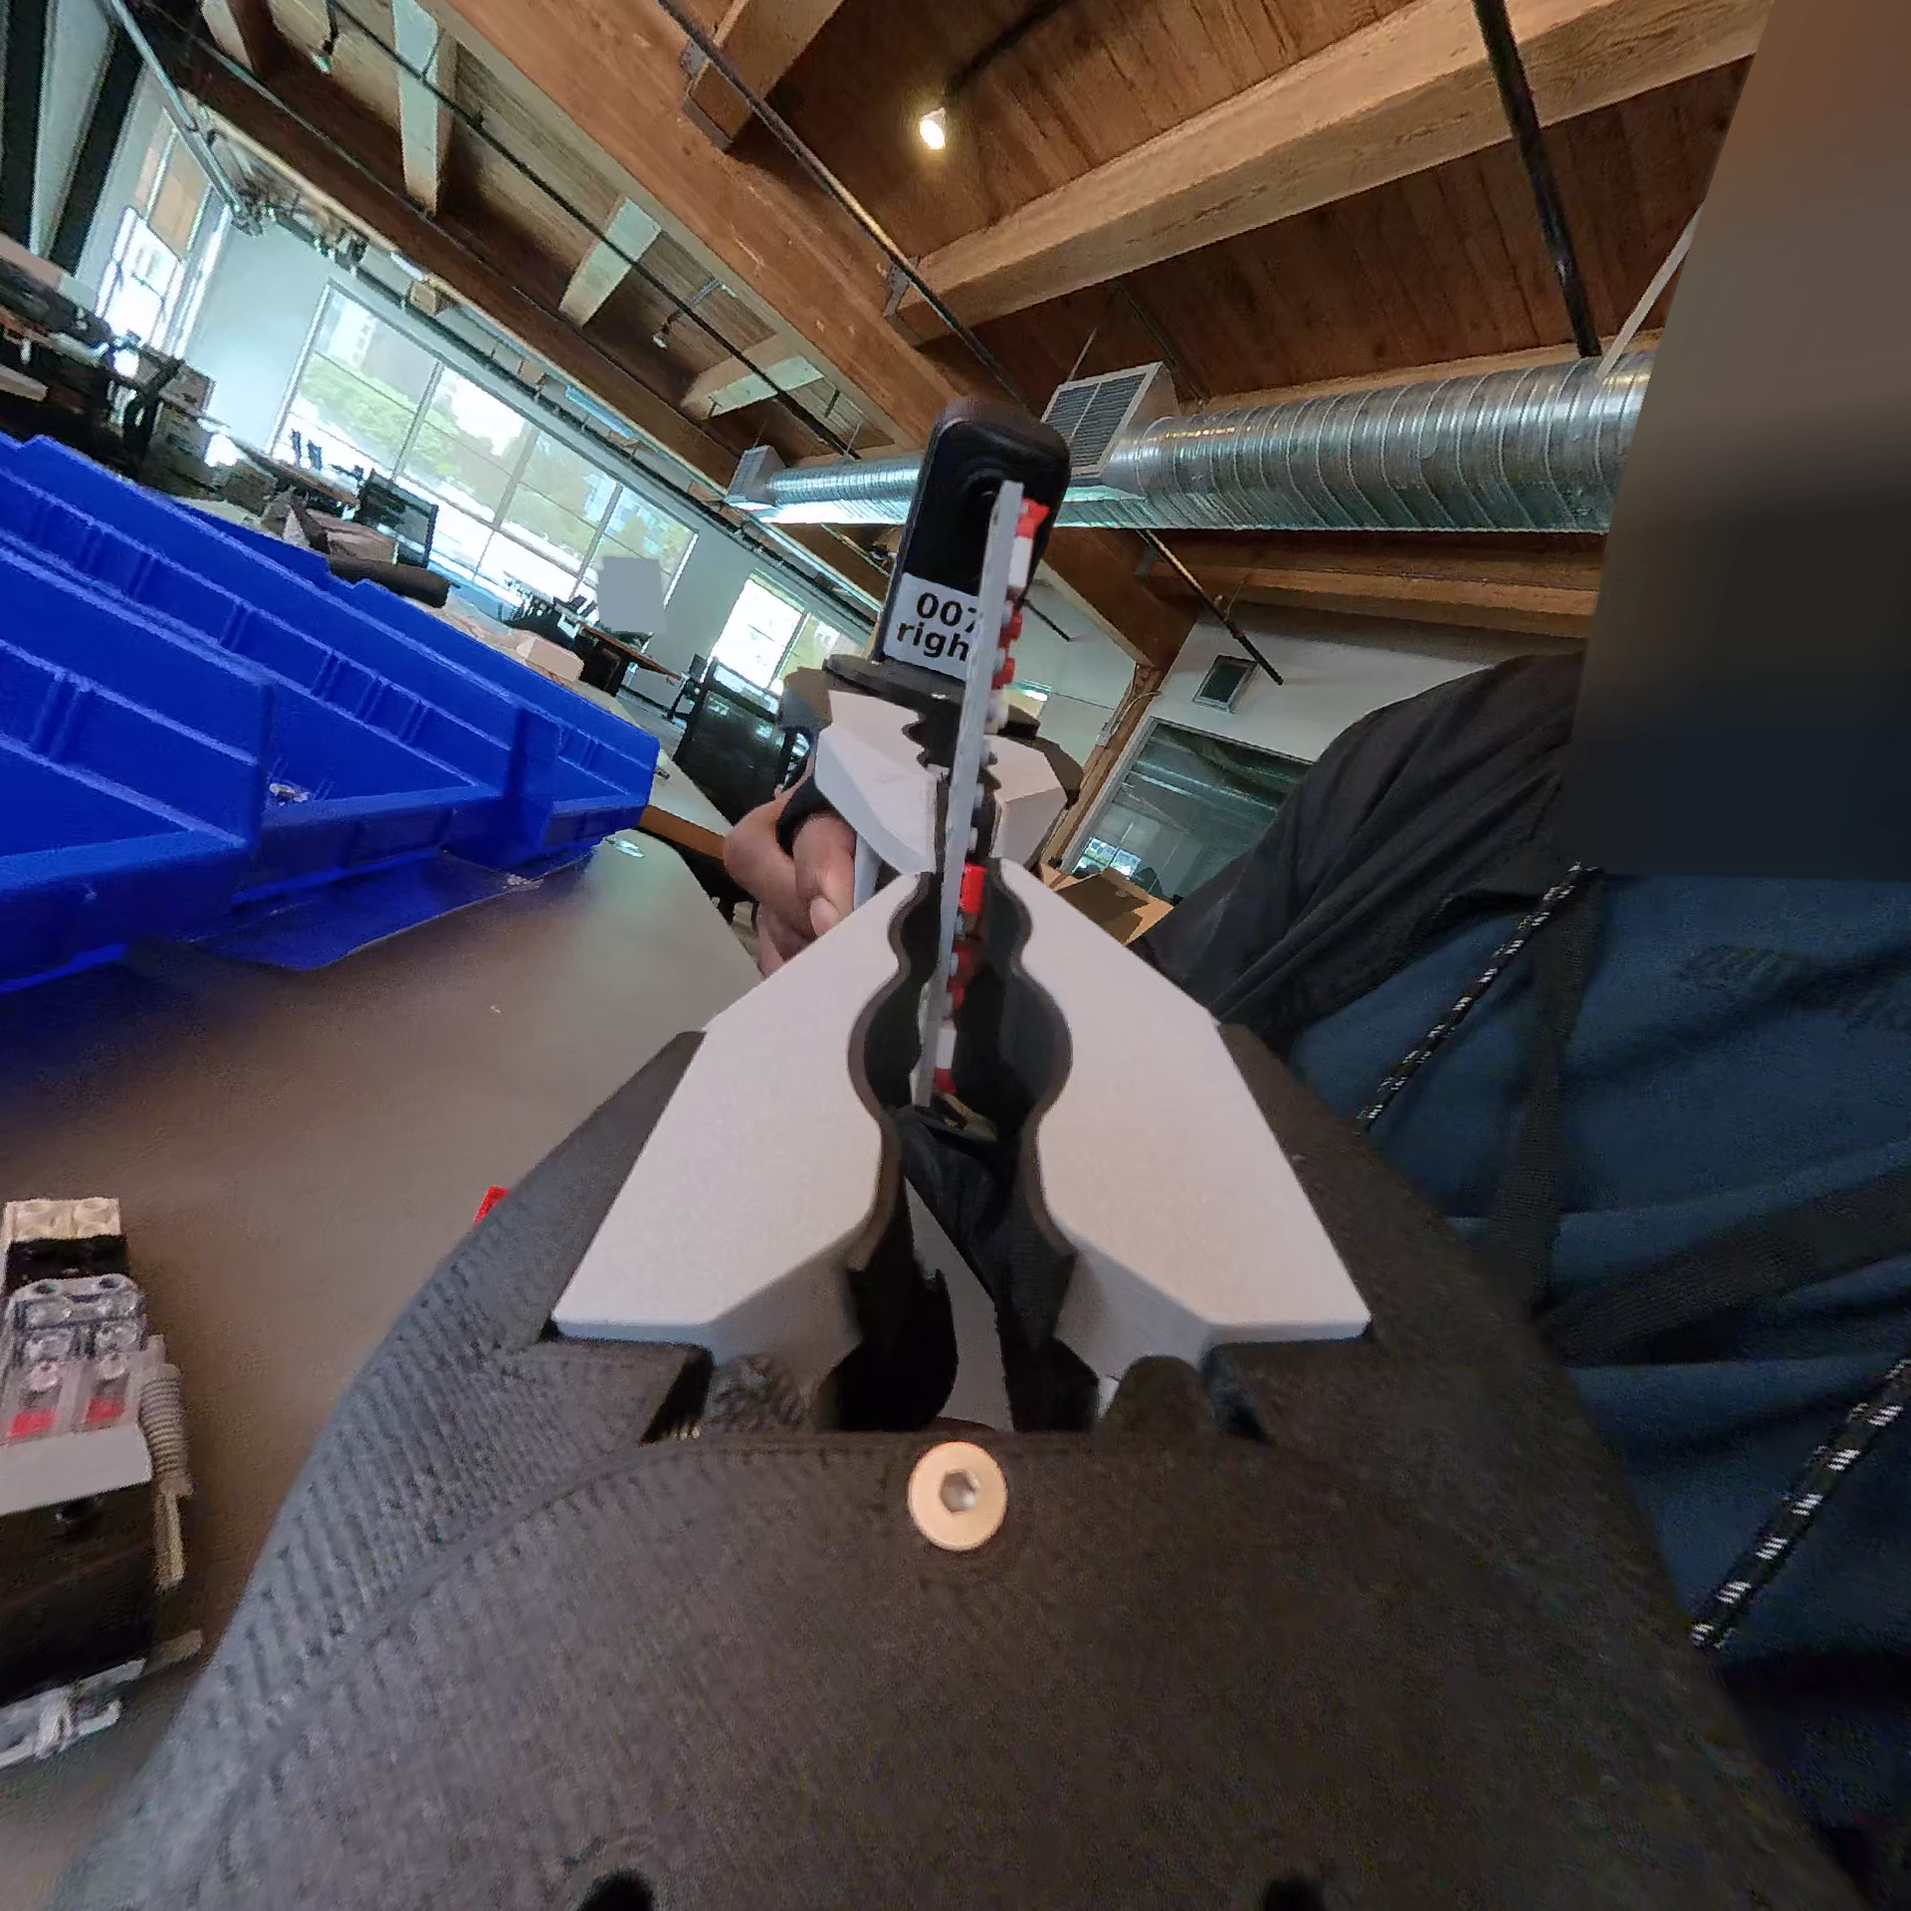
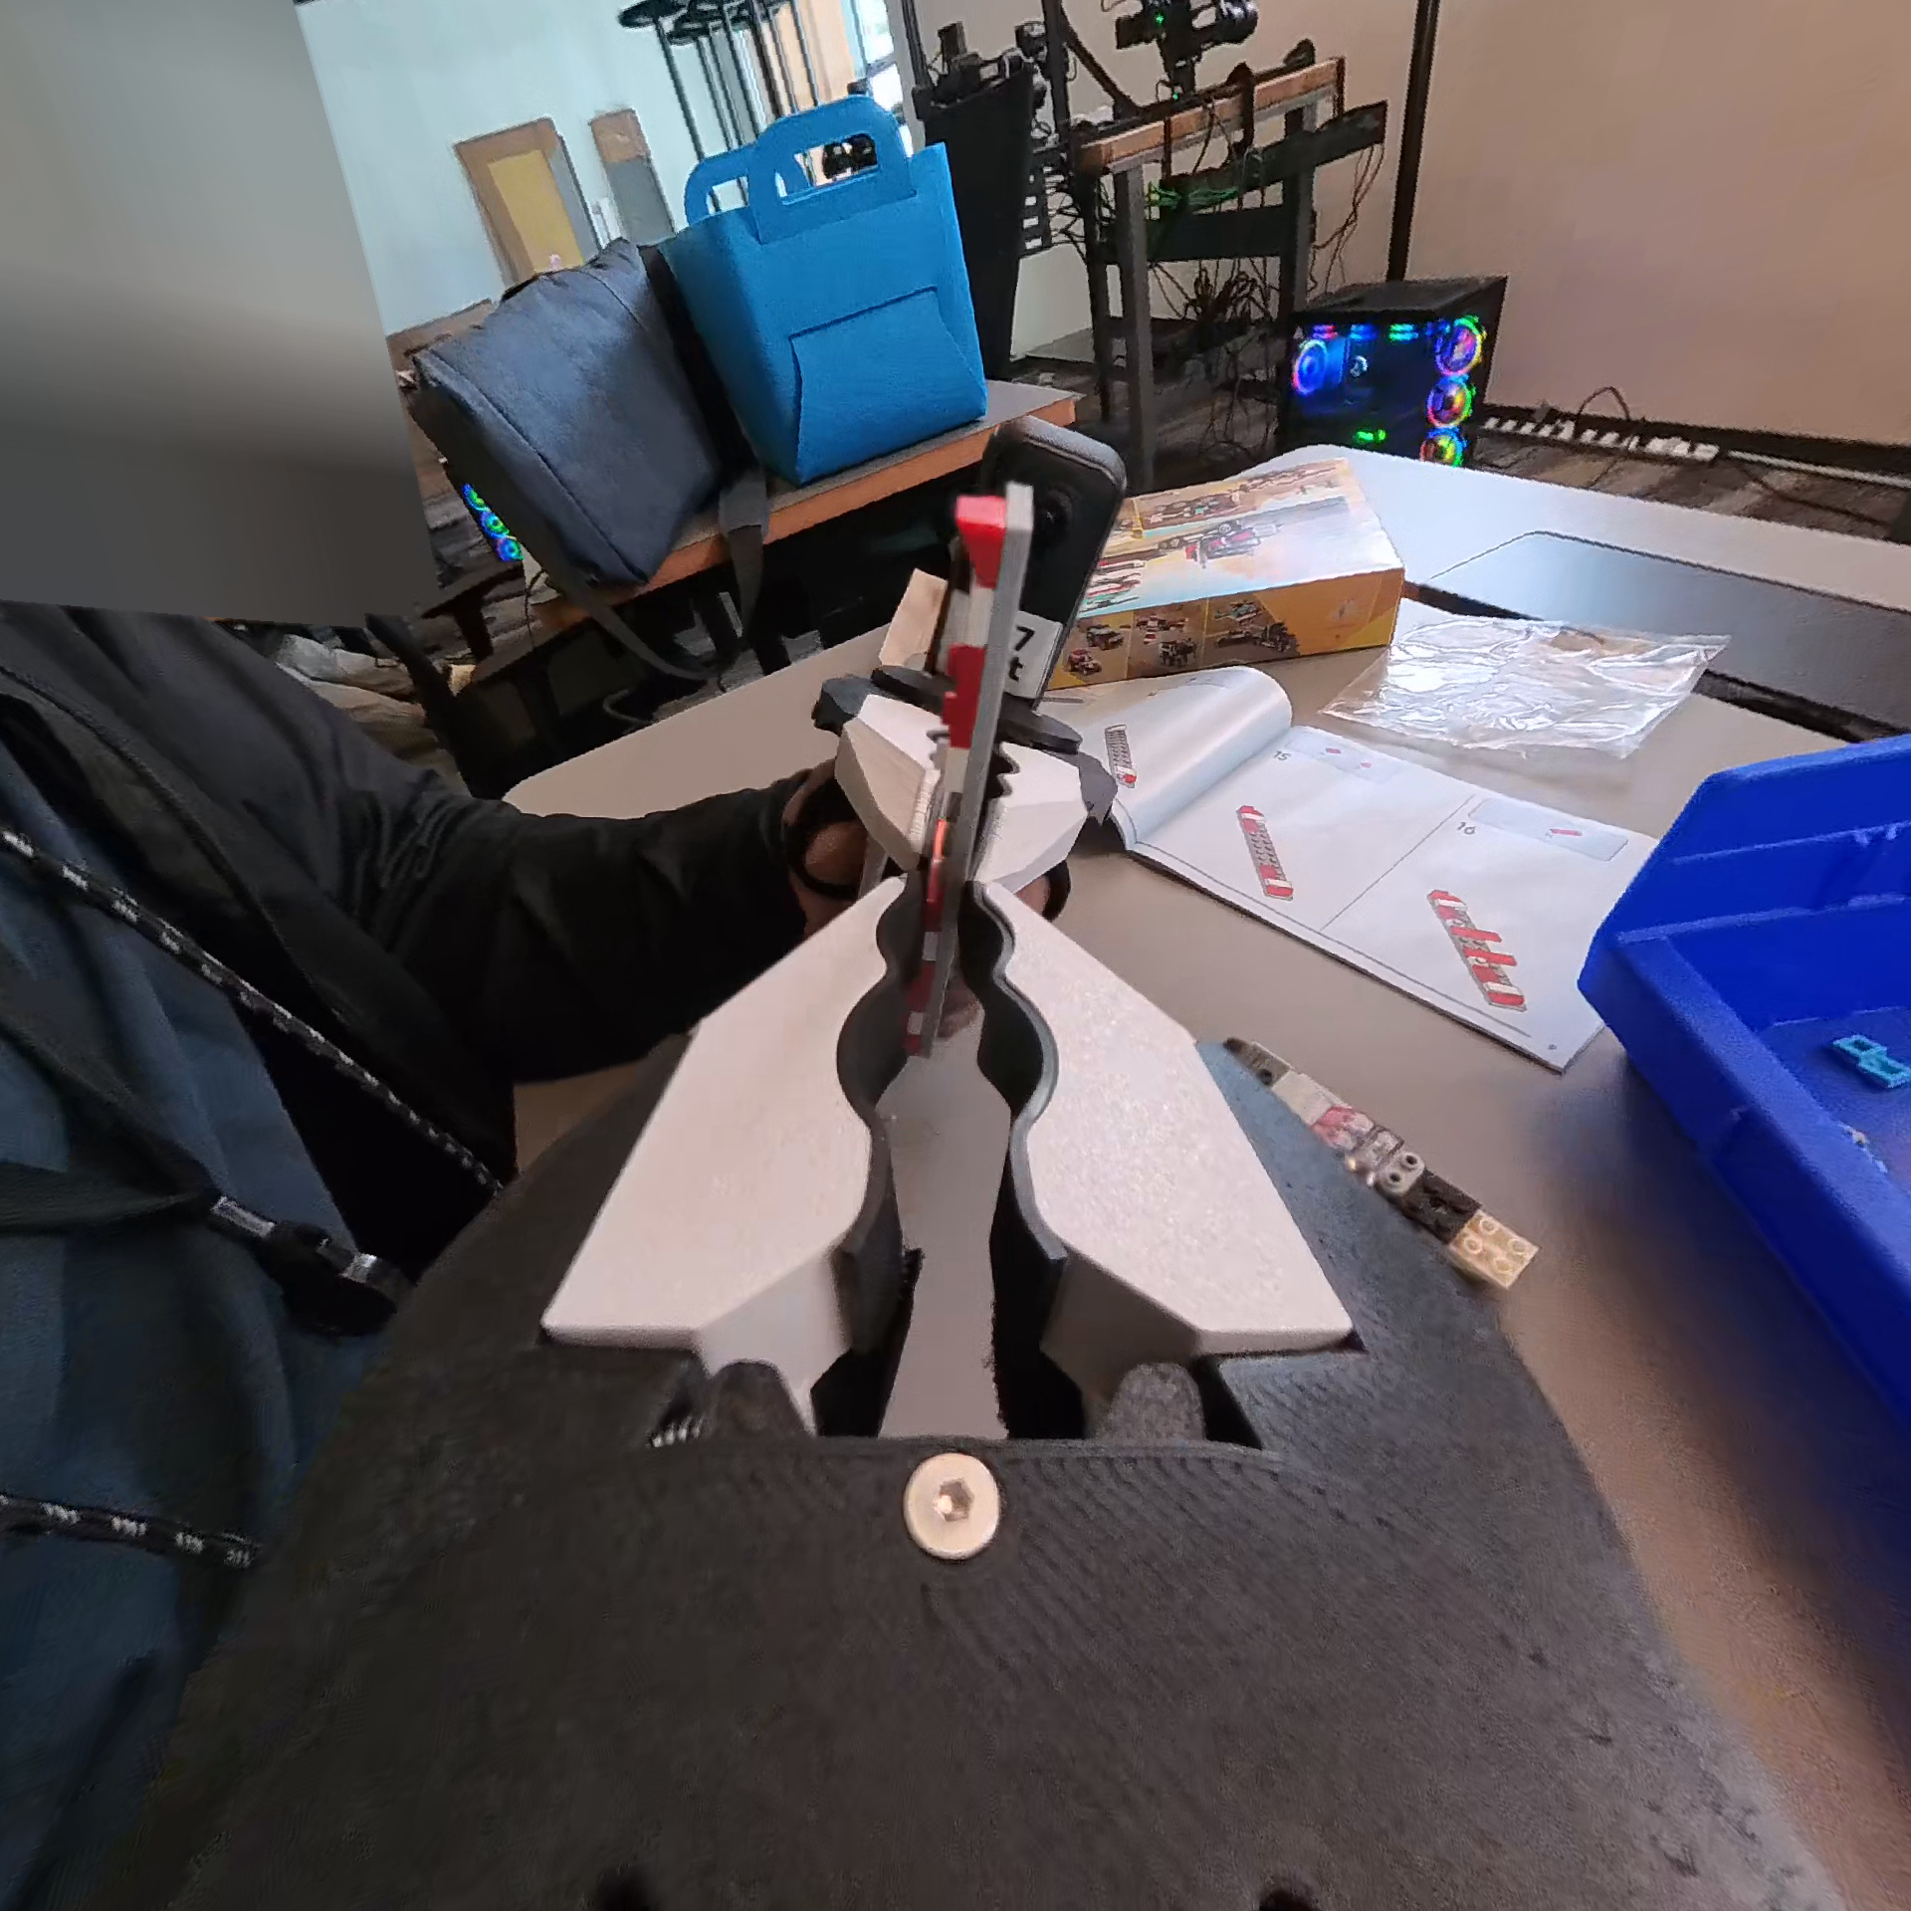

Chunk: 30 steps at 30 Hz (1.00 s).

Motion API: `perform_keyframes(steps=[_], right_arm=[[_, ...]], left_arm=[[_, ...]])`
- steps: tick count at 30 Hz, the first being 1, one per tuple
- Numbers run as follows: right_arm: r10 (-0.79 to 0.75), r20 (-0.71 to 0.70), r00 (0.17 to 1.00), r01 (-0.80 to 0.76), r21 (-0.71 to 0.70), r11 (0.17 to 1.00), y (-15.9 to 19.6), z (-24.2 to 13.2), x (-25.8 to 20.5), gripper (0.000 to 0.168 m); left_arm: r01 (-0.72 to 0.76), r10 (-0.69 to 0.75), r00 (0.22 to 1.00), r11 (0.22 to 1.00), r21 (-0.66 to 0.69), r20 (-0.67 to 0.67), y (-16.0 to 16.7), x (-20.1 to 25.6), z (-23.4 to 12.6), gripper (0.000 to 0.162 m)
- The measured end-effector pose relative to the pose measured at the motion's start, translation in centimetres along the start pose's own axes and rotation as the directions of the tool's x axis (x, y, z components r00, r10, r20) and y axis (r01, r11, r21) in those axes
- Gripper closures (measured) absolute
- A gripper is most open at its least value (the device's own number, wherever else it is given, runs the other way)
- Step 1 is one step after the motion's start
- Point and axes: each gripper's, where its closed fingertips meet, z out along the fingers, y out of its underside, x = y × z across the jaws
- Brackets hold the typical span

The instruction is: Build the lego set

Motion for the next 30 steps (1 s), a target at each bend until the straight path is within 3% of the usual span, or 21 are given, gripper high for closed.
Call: perform_keyframes(steps=[12, 17, 30], right_arm=[[0.171, 0.001, 0.985, -0.171, 0.036, 0.985, 0.6, 0.2, 1.7, 0.161], [0.222, -0.022, 0.975, -0.221, 0.046, 0.974, 1.1, 0.0, 2.7, 0.15], [0.334, 0.017, 0.942, -0.334, 0.092, 0.938, 0.9, 0.4, 3.6, 0.156]], left_arm=[[0.151, -0.152, 0.988, 0.988, 0.034, 0.037, 0.0, -1.8, -0.4, 0.156], [0.214, -0.22, 0.974, 0.971, 0.101, 0.048, -0.8, -2.7, -1.2, 0.156], [0.232, -0.242, 0.965, 0.968, 0.098, 0.103, -0.3, -3.7, -1.2, 0.156]])
